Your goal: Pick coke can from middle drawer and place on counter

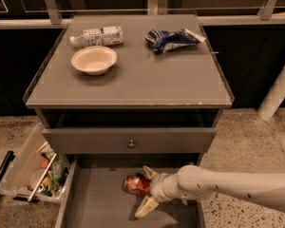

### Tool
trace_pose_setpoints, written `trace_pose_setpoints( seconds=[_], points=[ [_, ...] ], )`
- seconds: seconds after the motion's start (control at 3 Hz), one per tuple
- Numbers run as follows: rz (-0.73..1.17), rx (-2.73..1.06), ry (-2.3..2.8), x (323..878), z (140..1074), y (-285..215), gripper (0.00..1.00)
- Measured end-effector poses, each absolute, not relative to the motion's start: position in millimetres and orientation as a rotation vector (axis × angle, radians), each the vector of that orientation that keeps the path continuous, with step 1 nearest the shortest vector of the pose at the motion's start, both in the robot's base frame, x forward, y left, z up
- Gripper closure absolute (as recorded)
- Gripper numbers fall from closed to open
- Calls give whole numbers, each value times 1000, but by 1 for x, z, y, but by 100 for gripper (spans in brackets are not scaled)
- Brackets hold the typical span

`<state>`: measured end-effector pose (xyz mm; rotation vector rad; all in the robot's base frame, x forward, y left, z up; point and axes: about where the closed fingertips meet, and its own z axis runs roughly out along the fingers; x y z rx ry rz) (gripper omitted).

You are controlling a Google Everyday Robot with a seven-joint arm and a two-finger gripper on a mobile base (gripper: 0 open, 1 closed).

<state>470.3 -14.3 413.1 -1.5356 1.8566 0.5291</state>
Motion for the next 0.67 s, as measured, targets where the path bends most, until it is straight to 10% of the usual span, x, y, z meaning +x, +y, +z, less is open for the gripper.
trace_pose_setpoints(
  seconds=[0.67],
  points=[
    [579, -1507, 1848, 481, 391, -8, 0]
  ],
)
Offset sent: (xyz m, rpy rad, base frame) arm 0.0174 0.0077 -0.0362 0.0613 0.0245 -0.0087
